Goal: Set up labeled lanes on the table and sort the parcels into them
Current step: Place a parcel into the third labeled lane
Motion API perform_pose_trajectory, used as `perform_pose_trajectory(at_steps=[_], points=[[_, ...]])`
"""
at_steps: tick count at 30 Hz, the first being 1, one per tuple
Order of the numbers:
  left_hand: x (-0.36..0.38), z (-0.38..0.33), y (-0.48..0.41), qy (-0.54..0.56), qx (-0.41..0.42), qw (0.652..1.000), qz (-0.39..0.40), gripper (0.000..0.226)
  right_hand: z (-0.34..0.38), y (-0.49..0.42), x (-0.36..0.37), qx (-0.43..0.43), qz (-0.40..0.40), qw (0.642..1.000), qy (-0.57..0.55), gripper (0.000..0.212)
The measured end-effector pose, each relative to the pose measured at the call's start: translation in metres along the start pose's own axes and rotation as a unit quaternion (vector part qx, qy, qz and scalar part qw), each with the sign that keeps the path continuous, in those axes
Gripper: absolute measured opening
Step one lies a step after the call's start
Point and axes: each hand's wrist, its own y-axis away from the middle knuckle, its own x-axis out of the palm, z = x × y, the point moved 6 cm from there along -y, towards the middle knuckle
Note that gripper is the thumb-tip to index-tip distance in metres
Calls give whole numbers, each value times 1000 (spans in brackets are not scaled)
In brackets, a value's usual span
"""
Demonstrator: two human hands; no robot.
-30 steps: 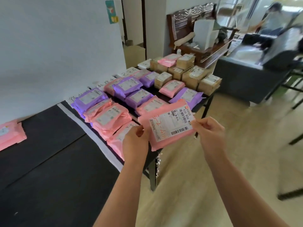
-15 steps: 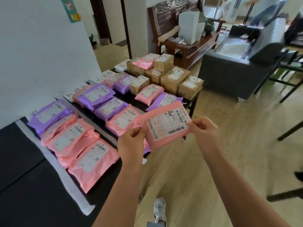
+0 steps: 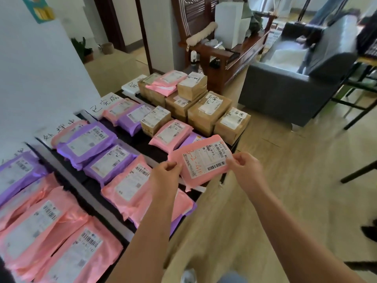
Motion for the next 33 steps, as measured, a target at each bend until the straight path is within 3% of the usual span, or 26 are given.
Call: perform_pose_trajectory(at_steps=[7, 13, 16, 21, 33], points=[[37, 2, -54, -50, -54, 995, -65, 14, -10, -114, 52, -19, 112, 989, 95, 33], [59, 15, -84, -82, -124, 982, -117, 11, -12, -176, 100, -61, 218, 957, 184, 29], [72, 16, -97, -113, -138, 975, -130, 15, -15, -198, 113, -76, 242, 941, 223, 28], [94, 24, -109, -155, -168, 967, -115, 19, -27, -208, 123, -101, 268, 912, 295, 46], [99, 21, -110, -173, -179, 961, -121, 29, -22, -216, 129, -140, 298, 874, 357, 44]])
